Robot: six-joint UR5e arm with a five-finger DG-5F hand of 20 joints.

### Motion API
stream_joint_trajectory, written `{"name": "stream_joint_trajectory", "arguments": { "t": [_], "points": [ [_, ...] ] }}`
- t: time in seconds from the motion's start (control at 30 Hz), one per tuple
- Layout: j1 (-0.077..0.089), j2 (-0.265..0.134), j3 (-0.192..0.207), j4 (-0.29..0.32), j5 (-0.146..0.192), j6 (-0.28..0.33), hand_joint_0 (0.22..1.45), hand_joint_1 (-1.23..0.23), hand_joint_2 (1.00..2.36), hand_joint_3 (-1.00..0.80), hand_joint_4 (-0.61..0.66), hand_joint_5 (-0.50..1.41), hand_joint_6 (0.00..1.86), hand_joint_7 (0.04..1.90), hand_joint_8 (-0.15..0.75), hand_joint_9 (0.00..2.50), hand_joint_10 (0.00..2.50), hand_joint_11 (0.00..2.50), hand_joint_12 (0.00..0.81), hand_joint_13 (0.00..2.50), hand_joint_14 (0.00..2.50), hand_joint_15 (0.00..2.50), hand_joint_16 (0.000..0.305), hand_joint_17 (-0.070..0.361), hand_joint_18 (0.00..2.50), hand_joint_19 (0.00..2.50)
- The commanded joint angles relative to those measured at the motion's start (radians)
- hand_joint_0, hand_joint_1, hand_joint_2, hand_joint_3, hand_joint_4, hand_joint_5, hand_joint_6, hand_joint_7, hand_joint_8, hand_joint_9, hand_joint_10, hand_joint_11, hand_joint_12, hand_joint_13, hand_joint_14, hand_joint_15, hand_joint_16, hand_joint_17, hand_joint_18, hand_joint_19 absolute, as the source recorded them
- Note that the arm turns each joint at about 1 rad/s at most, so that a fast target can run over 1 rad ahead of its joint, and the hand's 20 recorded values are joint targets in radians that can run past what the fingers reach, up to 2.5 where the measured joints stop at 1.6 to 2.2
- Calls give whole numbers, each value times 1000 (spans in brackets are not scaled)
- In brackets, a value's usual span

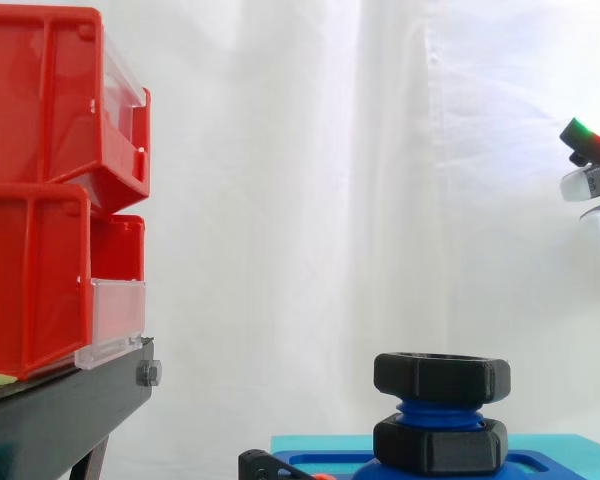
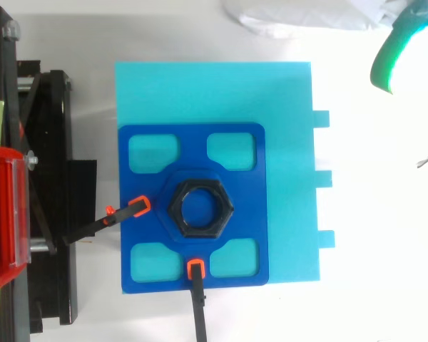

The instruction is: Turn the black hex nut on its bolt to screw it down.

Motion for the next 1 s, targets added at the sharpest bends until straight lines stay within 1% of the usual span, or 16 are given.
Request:
{"name": "stream_joint_trajectory", "arguments": {
  "t": [0.0,0.27,0.33,0.37,0.43,0.57,0.6,0.73,0.8,0.83,0.9,0.97],
  "points": [
    [2,0,0,2,0,0,435,-493,1000,-500,3,-290,501,563,152,175,0,0,284,217,0,0,53,119,0,0],
    [4,0,0,-1,-3,0,437,-492,1000,-500,2,-289,501,566,151,178,0,0,285,208,0,0,52,117,0,0],
    [2,0,0,-1,0,-1,437,-493,1000,-500,1,-289,501,566,150,175,0,0,288,204,0,0,52,117,0,0],
    [-4,0,0,-4,1,-1,437,-493,1000,-500,1,-289,501,566,150,175,0,0,288,204,0,0,52,117,0,0],
    [-6,0,0,-13,1,-1,438,-493,1000,-500,2,-289,501,566,150,174,0,0,289,200,0,0,52,117,0,0],
    [-3,0,0,-21,1,0,438,-494,1000,-500,2,-289,501,566,150,173,0,0,289,199,0,0,52,117,0,0],
    [0,0,0,-21,1,0,438,-494,1000,-500,2,-288,501,563,150,173,0,0,289,199,0,0,52,117,0,0],
    [2,0,0,-27,3,-6,444,-499,1000,-500,-1,-287,501,564,148,172,0,0,287,203,0,0,52,116,0,0],
    [5,0,9,-40,18,-9,448,-500,1000,-500,-1,-287,501,564,148,177,0,0,284,205,0,0,51,116,0,0],
    [7,0,26,-44,35,-11,448,-501,1000,-500,-1,-286,501,563,148,178,0,0,284,206,0,0,51,116,0,0],
    [11,0,44,-46,49,-17,449,-501,1000,-500,1,-285,501,564,150,183,0,0,283,211,0,0,51,115,0,0],
    [13,0,49,-46,54,-23,450,-500,1000,-500,3,-283,501,568,151,188,0,0,281,214,0,0,51,115,0,0]
  ]
}}
